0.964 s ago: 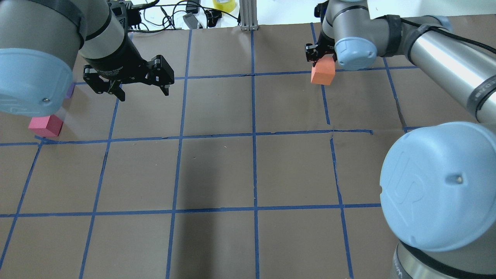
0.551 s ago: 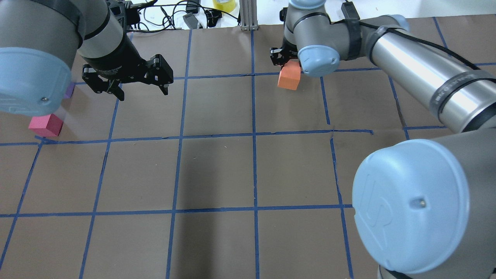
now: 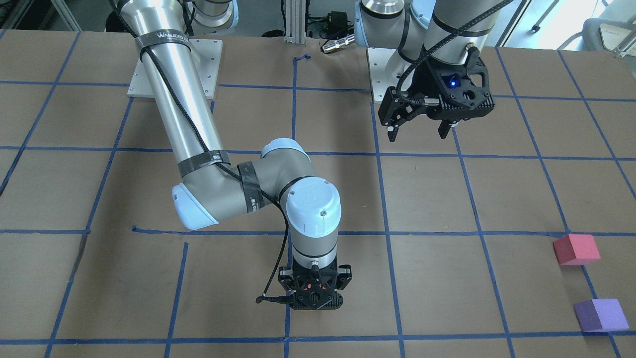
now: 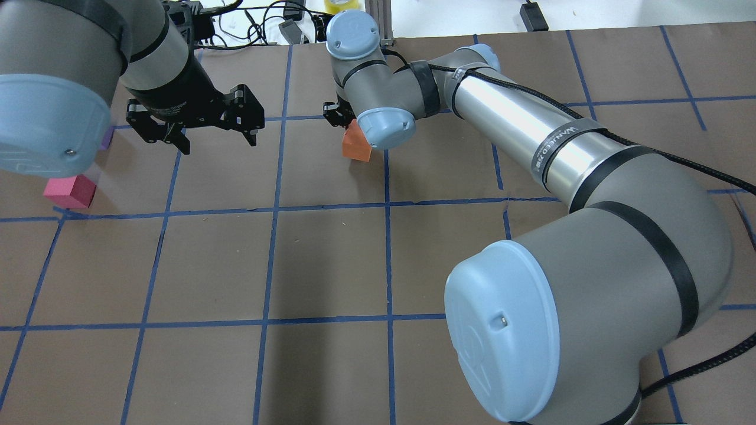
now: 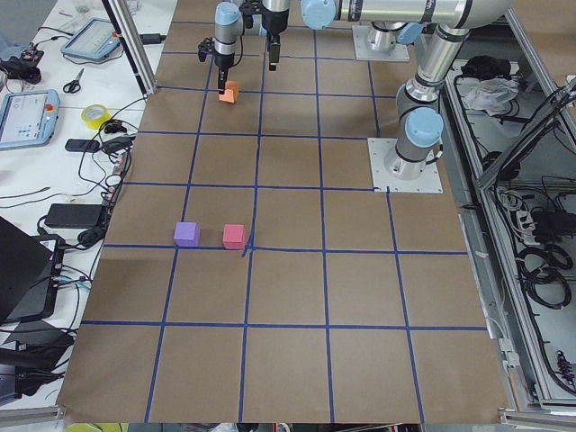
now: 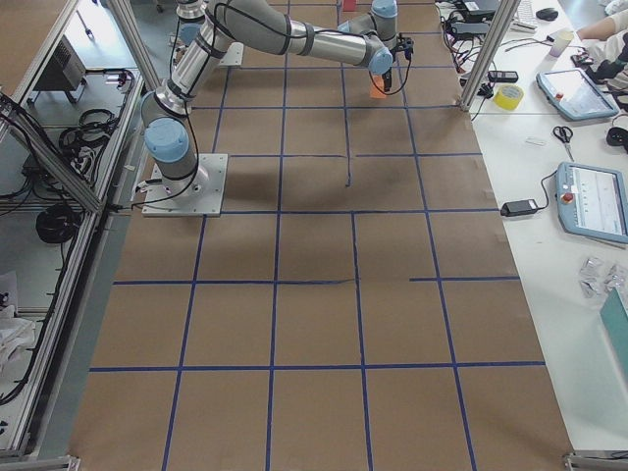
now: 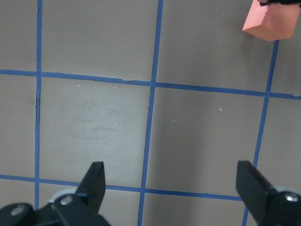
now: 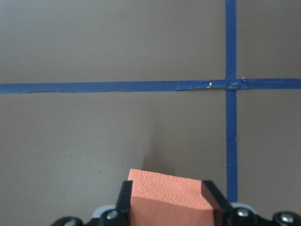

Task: Arrange blocks in a line
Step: 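Carry the orange cube toward the left arm and release it mid-table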

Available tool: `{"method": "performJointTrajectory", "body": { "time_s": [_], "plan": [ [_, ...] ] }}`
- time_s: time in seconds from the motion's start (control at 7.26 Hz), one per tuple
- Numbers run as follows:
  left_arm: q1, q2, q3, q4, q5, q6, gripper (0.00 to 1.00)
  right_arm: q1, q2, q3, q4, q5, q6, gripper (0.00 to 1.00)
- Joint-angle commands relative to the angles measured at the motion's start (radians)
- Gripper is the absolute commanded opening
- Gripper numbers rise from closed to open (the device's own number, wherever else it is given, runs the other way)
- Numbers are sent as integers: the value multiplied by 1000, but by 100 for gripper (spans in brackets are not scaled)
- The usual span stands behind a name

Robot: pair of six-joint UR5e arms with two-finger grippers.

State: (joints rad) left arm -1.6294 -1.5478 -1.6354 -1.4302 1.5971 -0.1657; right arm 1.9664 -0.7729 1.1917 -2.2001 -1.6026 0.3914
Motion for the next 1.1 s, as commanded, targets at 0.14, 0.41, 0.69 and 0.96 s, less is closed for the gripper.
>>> {"method": "performJointTrajectory", "body": {
  "time_s": [0.14,0.41,0.69,0.96],
  "plan": [
    [0,2,-1,1,0,0,100,5,-34,9,31,-32,-6,100],
    [-7,-6,-3,1,1,3,100,-29,-145,9,204,-36,-12,100],
    [-7,-40,-3,11,-2,5,100,-63,-209,9,249,-33,-11,100],
    [-9,-125,0,133,-6,24,100,-101,-264,23,351,-43,-23,100]
  ]
}}
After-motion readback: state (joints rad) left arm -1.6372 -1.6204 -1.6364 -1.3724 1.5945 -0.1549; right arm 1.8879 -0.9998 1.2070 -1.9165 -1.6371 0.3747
